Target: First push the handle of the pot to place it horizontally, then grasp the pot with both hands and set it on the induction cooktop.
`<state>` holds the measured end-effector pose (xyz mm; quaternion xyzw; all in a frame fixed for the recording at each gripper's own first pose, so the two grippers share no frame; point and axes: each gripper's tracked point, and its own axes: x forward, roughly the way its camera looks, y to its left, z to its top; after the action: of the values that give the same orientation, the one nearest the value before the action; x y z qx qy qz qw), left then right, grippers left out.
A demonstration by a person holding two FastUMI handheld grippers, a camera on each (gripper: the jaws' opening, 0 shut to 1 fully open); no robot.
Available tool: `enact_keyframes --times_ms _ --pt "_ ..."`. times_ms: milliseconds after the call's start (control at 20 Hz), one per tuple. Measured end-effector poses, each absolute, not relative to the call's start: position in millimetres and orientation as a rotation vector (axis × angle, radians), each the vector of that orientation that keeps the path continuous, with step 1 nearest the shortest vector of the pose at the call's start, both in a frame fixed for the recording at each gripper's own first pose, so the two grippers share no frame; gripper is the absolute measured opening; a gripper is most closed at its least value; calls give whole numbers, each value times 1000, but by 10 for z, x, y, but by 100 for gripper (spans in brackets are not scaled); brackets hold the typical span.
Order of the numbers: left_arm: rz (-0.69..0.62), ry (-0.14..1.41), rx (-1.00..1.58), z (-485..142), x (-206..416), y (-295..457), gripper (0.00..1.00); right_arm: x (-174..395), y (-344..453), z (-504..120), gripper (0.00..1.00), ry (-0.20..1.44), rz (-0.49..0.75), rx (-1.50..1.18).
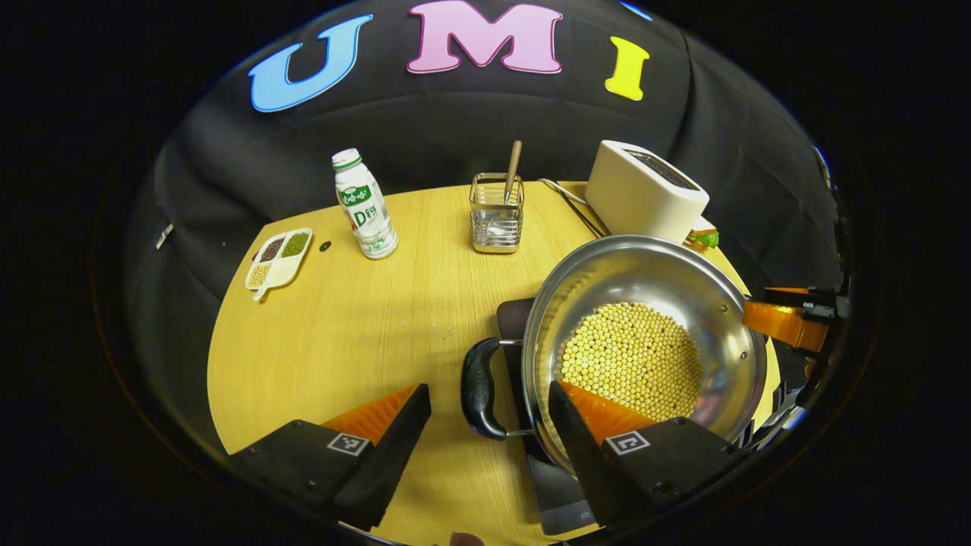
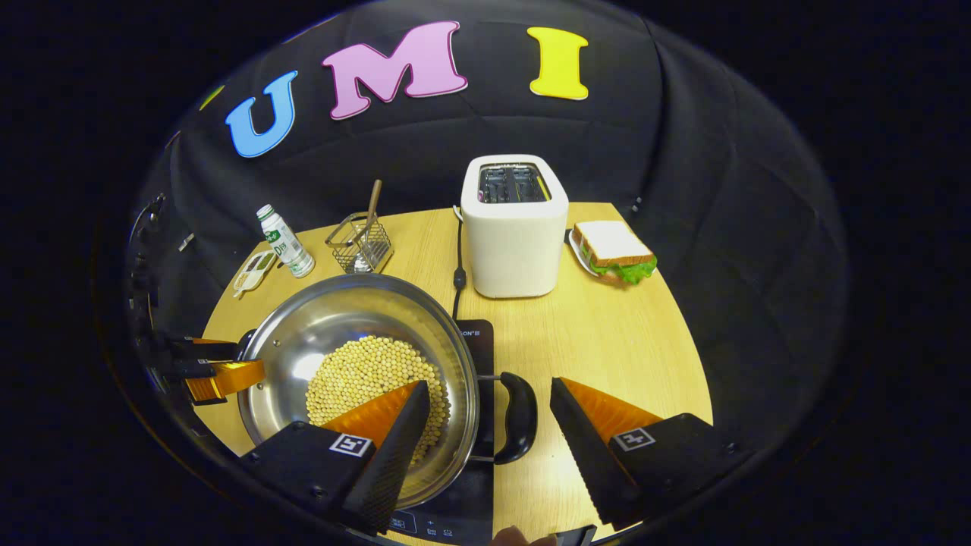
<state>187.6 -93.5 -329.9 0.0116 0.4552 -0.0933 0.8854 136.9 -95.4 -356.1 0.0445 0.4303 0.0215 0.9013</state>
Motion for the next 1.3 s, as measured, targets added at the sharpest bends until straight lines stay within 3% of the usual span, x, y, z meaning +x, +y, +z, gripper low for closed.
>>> enact_keyframes --times_ms 450,950,1300 --pt "-184 687 60 -2415 1660 -834 96 1136 -888 -2705 99 688 38 105" --pt "-150 341 3 -1116 1320 -562 96 1042 -820 -1063 98 281 -29 72" --pt "-139 148 -92 -438 1020 -356 96 753 -676 -334 98 114 -42 50"
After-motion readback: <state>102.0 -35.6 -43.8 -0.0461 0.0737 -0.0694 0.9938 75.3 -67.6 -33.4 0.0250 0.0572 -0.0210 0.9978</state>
